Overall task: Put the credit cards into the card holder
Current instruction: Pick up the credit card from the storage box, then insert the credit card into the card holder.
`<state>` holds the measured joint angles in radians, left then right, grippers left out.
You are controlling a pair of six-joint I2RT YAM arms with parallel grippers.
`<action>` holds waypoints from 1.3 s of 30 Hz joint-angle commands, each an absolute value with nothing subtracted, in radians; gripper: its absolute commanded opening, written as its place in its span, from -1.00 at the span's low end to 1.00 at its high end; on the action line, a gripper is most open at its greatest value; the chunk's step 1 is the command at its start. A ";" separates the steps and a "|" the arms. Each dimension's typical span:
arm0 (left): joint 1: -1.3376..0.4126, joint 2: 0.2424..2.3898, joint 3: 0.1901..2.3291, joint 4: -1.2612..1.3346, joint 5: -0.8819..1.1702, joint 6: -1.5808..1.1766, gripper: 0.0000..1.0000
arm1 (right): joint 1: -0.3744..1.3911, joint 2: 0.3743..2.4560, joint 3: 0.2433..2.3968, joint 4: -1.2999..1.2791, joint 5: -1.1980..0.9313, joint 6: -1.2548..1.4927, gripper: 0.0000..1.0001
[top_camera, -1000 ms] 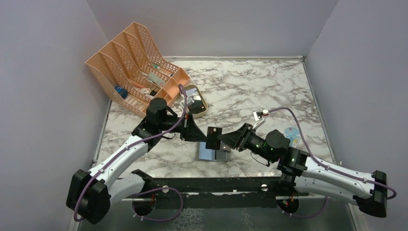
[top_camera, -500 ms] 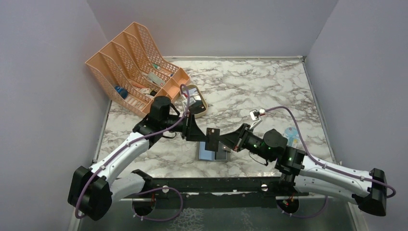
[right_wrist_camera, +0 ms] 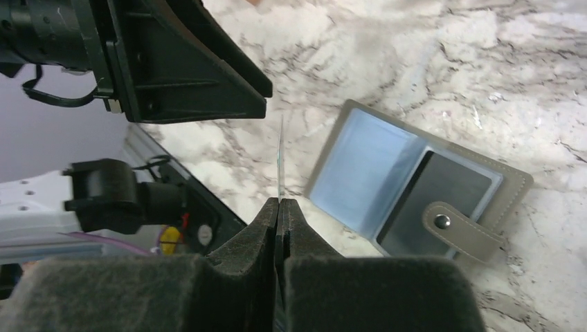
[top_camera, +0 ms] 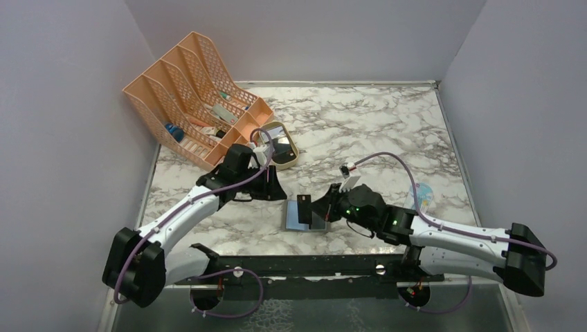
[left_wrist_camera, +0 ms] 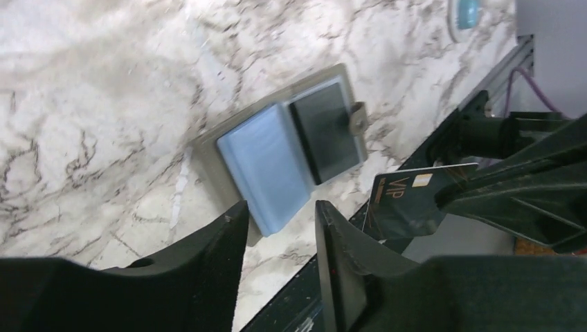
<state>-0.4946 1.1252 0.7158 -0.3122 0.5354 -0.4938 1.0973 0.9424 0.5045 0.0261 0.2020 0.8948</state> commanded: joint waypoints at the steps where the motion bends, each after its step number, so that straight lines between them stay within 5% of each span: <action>1: -0.490 1.167 0.632 -0.239 0.463 -0.531 -0.20 | 1.084 1.015 0.552 0.019 0.218 0.829 -0.98; 14: -0.498 1.317 0.458 0.052 0.535 -0.668 -0.64 | 0.851 1.129 0.497 0.121 -0.066 0.854 -0.98; 39: -0.518 1.358 0.372 0.089 0.494 -0.679 -0.76 | 0.740 1.263 0.320 0.317 -0.231 0.981 -0.98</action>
<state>-0.5064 1.3548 0.4004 0.1028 0.5056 -0.6827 0.7460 1.2461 0.3389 0.2523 -0.2035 0.9482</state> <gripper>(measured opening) 0.119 0.012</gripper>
